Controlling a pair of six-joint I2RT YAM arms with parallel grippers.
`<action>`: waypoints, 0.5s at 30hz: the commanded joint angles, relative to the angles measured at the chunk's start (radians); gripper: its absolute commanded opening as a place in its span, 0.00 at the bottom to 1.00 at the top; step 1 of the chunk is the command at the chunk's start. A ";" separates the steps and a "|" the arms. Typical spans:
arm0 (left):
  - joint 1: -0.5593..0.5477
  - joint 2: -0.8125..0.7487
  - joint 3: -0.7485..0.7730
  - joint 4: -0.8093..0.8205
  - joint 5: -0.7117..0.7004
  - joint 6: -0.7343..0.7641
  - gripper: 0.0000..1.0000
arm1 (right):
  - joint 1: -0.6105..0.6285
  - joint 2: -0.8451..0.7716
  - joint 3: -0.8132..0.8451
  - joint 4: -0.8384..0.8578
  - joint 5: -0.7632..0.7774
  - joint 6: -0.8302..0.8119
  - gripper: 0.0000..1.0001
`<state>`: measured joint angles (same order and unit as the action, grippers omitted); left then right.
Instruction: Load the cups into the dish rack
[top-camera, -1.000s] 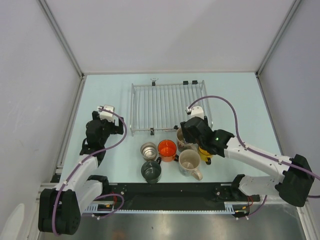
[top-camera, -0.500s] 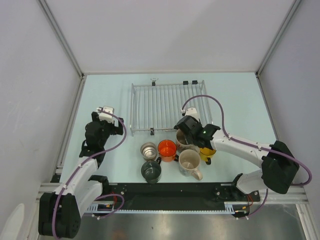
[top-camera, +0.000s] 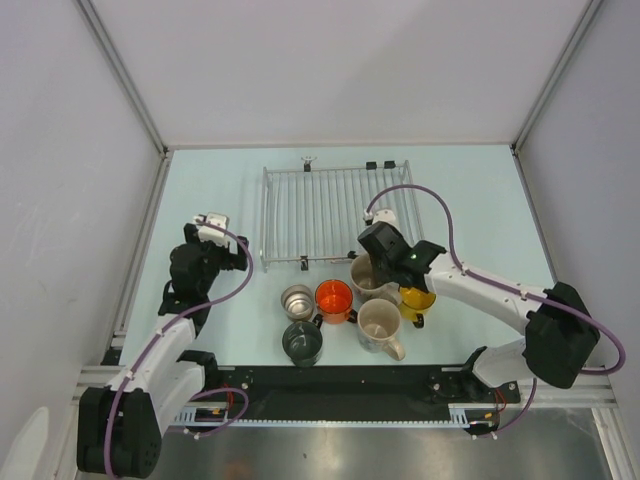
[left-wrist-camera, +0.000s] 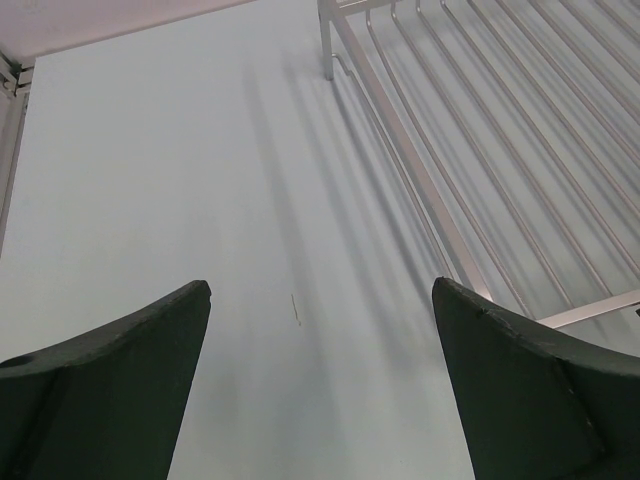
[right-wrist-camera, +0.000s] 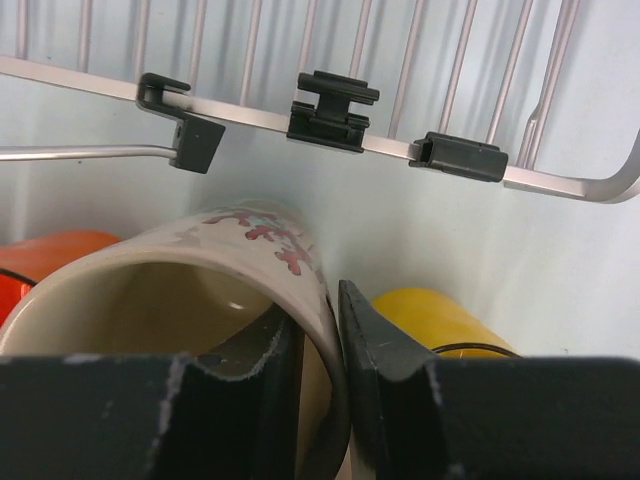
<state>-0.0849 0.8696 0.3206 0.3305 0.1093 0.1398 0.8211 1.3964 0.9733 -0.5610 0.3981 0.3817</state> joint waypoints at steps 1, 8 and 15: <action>-0.001 -0.030 -0.008 0.024 0.024 -0.002 1.00 | -0.017 -0.086 0.119 -0.019 0.016 -0.052 0.00; -0.001 -0.095 -0.012 -0.004 0.067 -0.012 1.00 | -0.051 -0.165 0.223 -0.040 -0.041 -0.079 0.00; -0.001 -0.138 0.003 -0.044 0.111 -0.020 1.00 | -0.118 -0.209 0.239 0.030 -0.319 -0.078 0.00</action>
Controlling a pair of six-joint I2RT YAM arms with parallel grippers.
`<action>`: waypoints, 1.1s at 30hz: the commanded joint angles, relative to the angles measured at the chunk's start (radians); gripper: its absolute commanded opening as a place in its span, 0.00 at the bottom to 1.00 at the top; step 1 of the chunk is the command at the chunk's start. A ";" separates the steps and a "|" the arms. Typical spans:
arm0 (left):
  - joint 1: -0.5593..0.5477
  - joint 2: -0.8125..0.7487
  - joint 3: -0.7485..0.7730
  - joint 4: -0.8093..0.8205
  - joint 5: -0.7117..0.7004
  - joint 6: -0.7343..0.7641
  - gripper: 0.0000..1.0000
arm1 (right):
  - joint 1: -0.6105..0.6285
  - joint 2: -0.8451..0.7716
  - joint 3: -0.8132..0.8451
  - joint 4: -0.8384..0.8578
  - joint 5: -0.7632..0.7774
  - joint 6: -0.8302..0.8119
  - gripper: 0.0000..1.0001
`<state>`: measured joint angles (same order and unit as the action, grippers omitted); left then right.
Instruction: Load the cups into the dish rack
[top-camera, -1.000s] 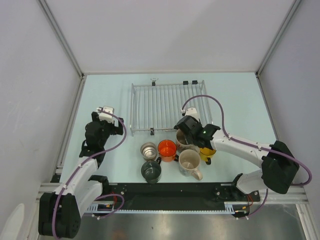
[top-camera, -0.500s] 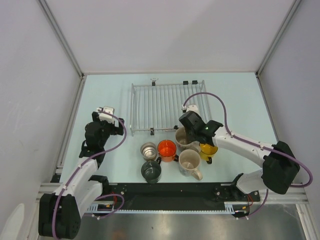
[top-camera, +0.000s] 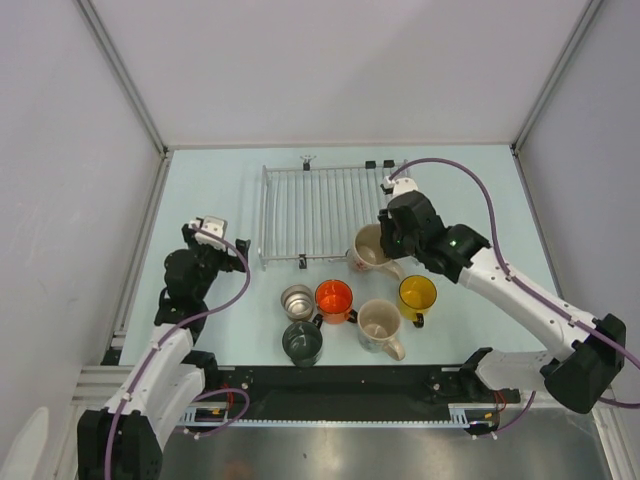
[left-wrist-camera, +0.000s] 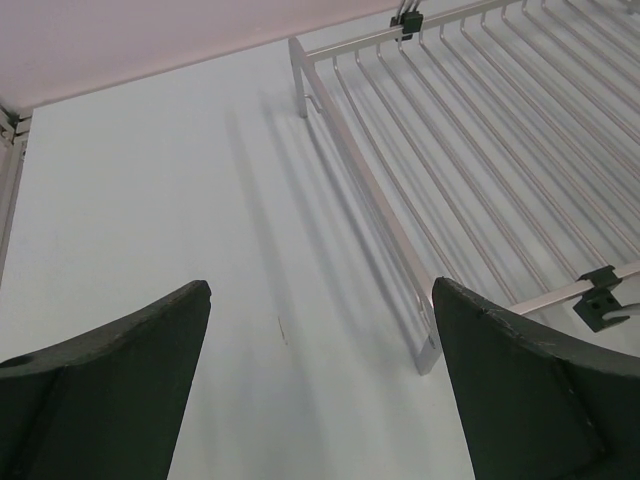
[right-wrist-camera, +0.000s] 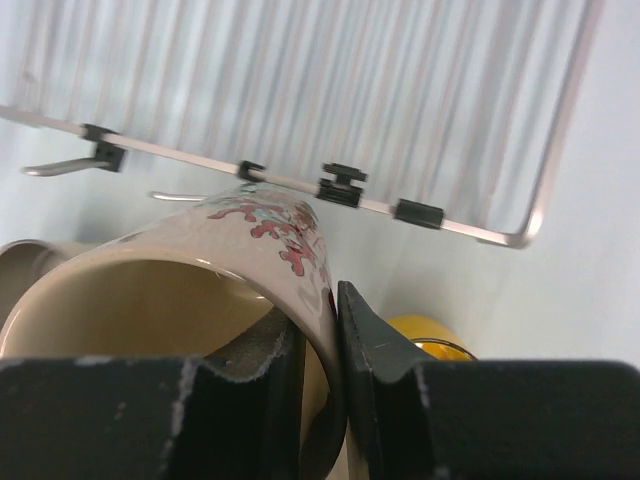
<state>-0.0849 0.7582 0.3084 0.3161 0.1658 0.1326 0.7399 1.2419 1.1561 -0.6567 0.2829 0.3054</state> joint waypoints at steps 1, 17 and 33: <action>0.000 -0.034 0.035 -0.053 0.090 -0.014 1.00 | -0.049 -0.061 0.050 0.146 -0.243 0.000 0.00; 0.001 0.007 0.373 -0.359 0.749 -0.177 1.00 | -0.244 0.118 -0.320 1.348 -1.021 0.613 0.00; 0.077 0.444 0.520 -0.390 1.305 -0.255 1.00 | -0.191 0.470 -0.291 2.019 -1.044 0.980 0.00</action>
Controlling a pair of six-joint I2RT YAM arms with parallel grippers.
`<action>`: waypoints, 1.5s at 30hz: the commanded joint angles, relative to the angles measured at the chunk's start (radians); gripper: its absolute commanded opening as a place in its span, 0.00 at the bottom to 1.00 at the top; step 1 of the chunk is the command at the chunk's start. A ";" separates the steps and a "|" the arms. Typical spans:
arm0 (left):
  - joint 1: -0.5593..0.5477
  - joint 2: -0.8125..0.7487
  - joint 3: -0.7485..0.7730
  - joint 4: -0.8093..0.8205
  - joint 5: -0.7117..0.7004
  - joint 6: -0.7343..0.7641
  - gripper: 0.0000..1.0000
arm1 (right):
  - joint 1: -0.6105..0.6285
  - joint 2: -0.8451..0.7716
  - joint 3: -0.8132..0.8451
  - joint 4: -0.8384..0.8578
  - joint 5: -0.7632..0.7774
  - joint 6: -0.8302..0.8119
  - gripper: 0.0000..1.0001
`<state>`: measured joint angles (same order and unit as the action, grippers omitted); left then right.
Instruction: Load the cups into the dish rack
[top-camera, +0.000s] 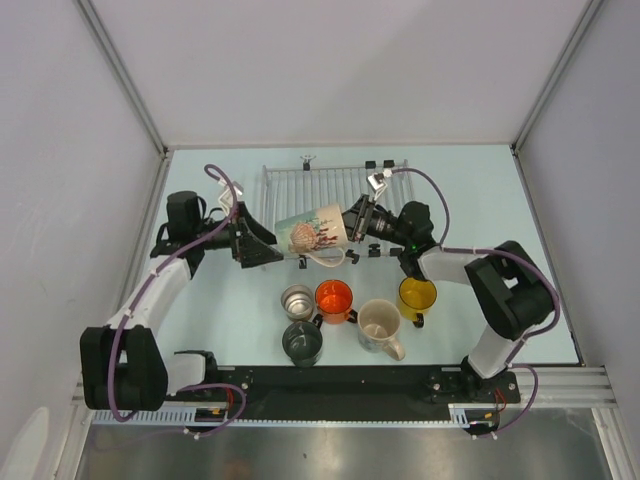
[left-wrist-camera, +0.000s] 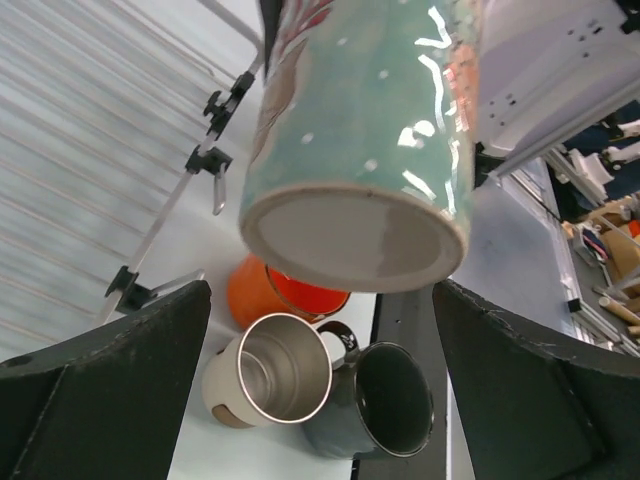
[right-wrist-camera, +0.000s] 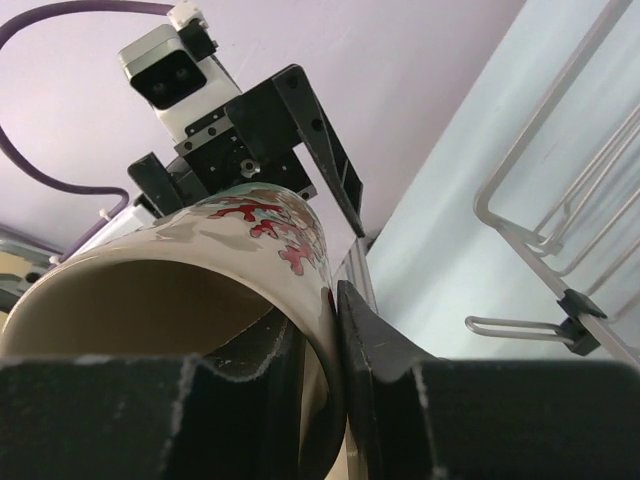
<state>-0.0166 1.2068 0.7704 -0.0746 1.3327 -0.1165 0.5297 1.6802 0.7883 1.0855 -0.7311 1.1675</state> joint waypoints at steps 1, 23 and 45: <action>0.009 -0.007 0.058 -0.001 0.144 -0.006 0.99 | 0.021 0.058 0.087 0.296 -0.030 0.124 0.00; 0.009 -0.059 0.053 -0.011 0.192 -0.002 0.15 | 0.102 0.204 0.189 0.384 -0.007 0.167 0.00; -0.019 -0.067 0.418 -0.366 -0.522 0.149 0.00 | -0.054 -0.385 0.111 -0.846 0.243 -0.549 1.00</action>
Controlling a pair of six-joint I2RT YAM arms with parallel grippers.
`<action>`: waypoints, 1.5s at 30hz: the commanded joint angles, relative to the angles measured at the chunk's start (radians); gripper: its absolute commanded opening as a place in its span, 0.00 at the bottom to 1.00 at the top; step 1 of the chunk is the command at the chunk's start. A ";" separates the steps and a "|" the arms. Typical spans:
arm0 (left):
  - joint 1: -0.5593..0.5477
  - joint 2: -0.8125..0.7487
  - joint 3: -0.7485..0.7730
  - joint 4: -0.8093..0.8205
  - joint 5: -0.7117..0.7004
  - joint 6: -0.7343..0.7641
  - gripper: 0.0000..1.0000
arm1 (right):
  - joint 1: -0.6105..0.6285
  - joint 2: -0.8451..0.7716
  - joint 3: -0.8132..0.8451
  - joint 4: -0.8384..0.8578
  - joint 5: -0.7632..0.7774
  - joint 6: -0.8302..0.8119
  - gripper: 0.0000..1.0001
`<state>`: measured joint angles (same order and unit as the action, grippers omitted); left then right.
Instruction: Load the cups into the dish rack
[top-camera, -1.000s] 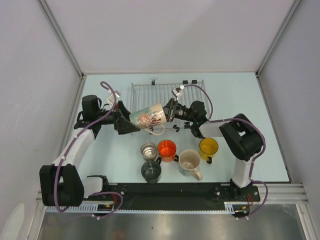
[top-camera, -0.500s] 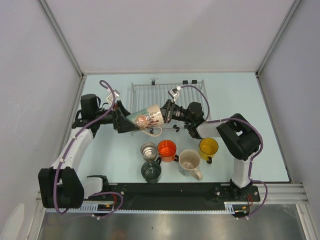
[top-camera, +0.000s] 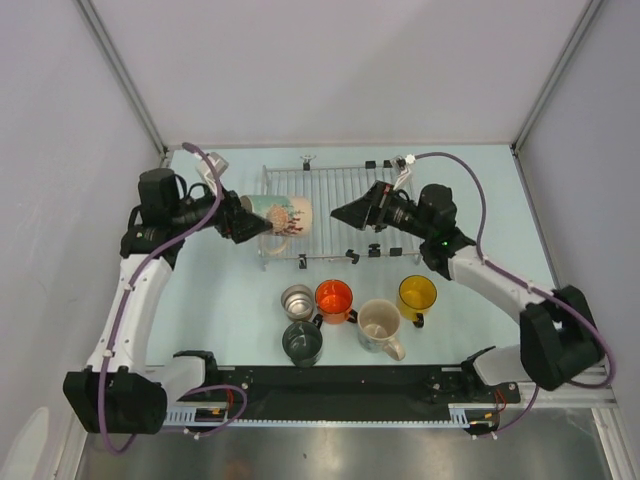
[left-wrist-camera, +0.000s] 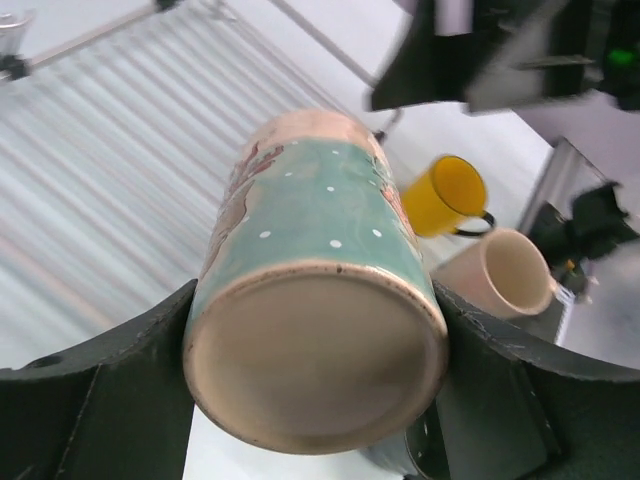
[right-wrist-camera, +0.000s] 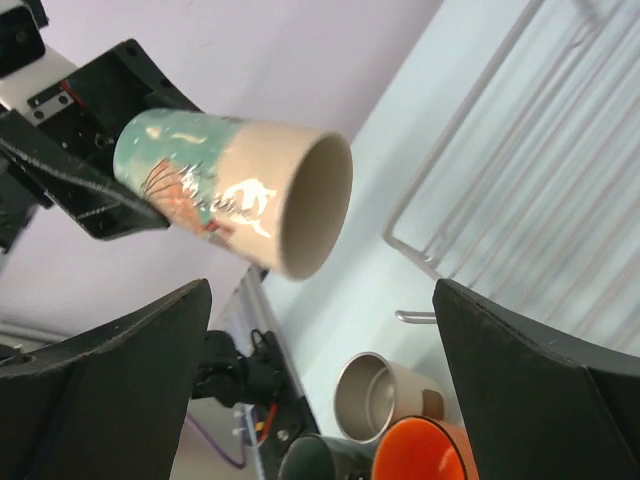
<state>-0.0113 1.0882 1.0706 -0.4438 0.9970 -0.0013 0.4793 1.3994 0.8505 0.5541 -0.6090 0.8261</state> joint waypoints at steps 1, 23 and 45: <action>-0.038 0.068 0.132 -0.004 -0.223 0.046 0.00 | -0.007 -0.120 0.048 -0.335 0.129 -0.217 1.00; -0.308 0.737 0.736 -0.078 -0.928 0.237 0.00 | 0.016 -0.228 -0.010 -0.505 0.296 -0.380 1.00; -0.351 0.851 0.710 -0.095 -0.988 0.270 0.55 | 0.027 -0.211 -0.044 -0.494 0.321 -0.395 1.00</action>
<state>-0.3645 1.9636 1.7702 -0.5861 0.0315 0.2459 0.5011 1.1950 0.8127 0.0372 -0.3099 0.4503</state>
